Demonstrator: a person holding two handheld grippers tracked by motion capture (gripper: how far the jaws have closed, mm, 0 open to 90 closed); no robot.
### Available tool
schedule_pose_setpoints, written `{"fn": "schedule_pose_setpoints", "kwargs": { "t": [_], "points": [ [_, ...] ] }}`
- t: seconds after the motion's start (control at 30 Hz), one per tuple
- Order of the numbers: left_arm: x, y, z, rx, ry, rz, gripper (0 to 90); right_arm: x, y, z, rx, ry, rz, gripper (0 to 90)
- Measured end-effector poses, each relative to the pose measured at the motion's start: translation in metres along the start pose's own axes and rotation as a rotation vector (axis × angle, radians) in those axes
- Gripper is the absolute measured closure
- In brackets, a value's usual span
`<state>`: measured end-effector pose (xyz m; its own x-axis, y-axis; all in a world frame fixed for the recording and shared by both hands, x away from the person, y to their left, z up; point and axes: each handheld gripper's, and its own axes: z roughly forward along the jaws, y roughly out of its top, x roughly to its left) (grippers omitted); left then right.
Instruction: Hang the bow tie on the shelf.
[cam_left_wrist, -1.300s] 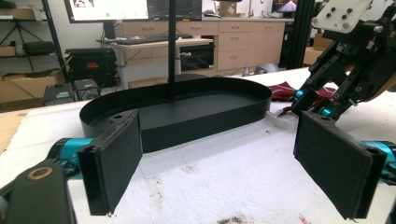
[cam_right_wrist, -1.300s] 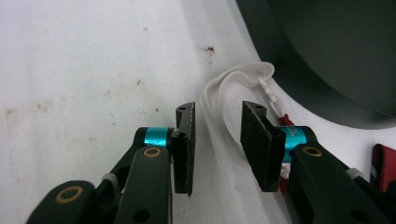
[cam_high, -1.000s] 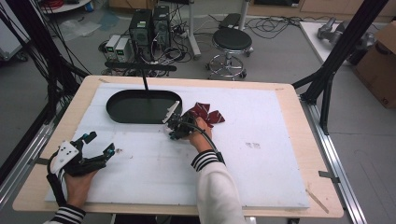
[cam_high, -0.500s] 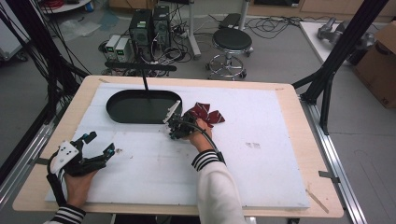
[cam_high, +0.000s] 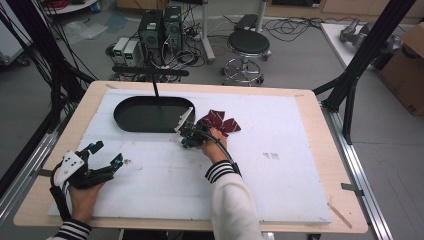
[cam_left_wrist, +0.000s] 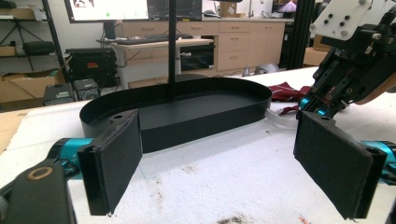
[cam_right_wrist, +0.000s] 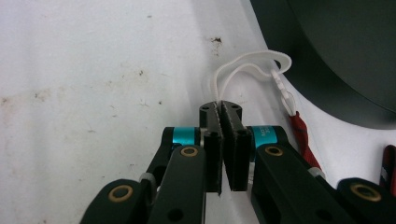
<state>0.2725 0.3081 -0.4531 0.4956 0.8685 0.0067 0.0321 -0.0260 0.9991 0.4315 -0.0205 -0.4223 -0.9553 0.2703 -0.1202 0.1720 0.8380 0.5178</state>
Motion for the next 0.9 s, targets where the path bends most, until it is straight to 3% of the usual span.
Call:
{"fn": "schedule_pose_setpoints", "kwargs": {
  "t": [0.27,0.53,0.9],
  "points": [
    [0.000,0.000,0.000,-0.001,0.001,0.000,15.8,-0.002,0.002,-0.010,-0.101,-0.018,0.017,87.7],
    [0.000,0.000,0.000,-0.001,0.001,0.002,15.8,-0.006,0.001,-0.032,-0.267,-0.051,0.105,87.7],
    [0.000,0.000,0.000,0.001,0.000,0.003,15.8,-0.009,-0.003,-0.069,-0.520,-0.177,0.207,88.0]
  ]
}}
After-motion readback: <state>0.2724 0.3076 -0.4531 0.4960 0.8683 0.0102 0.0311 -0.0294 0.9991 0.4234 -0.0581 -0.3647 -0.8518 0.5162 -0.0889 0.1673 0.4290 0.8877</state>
